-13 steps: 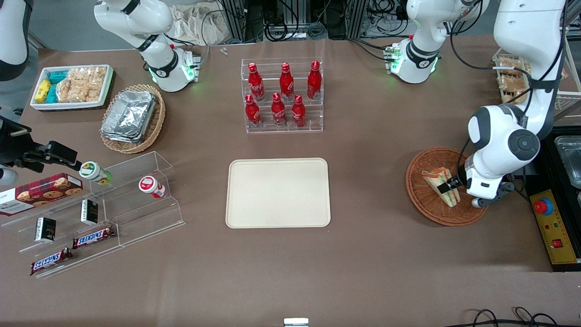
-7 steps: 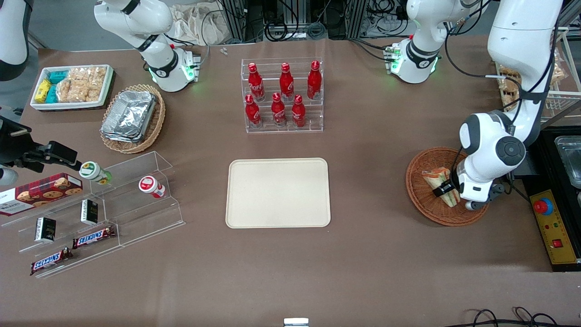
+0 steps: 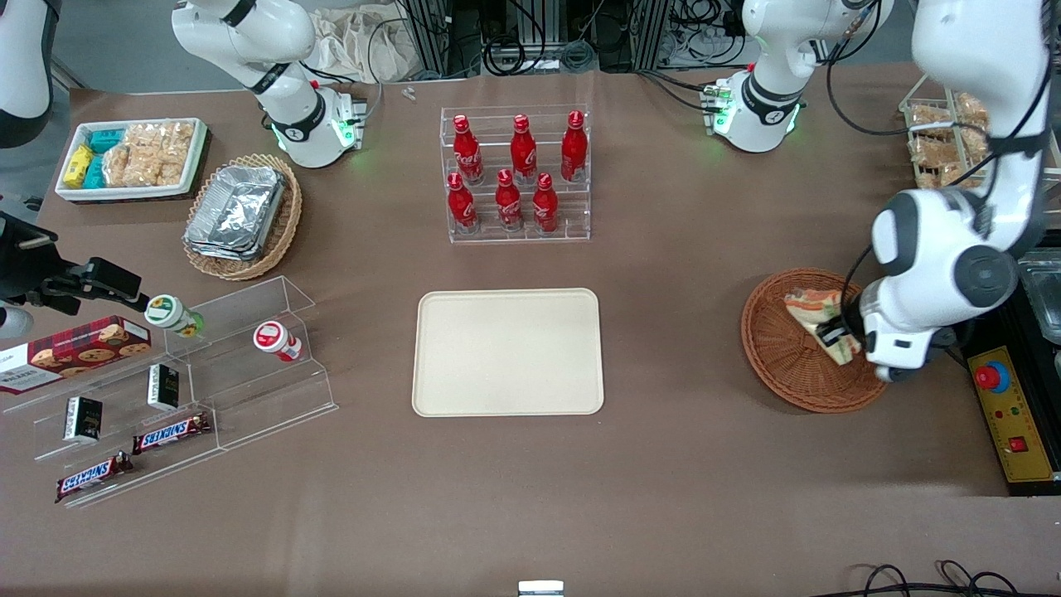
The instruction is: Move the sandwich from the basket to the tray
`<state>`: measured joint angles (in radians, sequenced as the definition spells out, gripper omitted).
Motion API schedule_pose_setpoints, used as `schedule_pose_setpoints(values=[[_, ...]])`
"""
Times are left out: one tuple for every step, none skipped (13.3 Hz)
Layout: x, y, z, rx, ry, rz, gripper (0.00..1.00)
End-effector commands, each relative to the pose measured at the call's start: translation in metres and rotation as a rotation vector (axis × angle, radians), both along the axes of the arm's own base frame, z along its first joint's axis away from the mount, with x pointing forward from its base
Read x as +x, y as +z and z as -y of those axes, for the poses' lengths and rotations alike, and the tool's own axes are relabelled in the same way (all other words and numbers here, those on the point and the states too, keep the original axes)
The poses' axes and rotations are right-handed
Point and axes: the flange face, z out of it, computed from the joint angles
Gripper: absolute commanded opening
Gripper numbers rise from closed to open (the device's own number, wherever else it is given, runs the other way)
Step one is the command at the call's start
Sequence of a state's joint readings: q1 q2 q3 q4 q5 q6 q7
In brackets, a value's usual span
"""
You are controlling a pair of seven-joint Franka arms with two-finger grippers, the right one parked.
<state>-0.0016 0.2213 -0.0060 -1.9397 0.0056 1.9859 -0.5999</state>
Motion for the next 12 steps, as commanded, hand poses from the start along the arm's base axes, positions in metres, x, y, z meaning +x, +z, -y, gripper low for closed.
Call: schedule_pose_setpoints(values=[[0.015,0.102,0.029,0.01,0.013,-0.051,0.0],[0.018,0.134,0.036,0.008,0.002,-0.048,0.0],[0.017,0.159,0.044,0.002,-0.018,-0.036,0.0],[0.018,0.175,0.05,-0.004,-0.032,-0.018,0.0],[0.018,0.188,0.062,-0.024,-0.053,0.005,0.0],[0.018,0.193,0.073,-0.033,-0.072,0.014,0.0],[0.014,0.194,0.09,-0.042,-0.115,0.014,0.0],[0.011,0.191,0.115,-0.049,-0.156,0.004,0.0],[0.007,0.186,0.142,-0.053,-0.204,0.008,0.0],[0.006,0.176,0.167,-0.062,-0.244,0.007,0.03],[0.003,0.172,0.195,-0.075,-0.288,0.019,0.06],[-0.001,0.164,0.222,-0.086,-0.333,0.024,0.06]])
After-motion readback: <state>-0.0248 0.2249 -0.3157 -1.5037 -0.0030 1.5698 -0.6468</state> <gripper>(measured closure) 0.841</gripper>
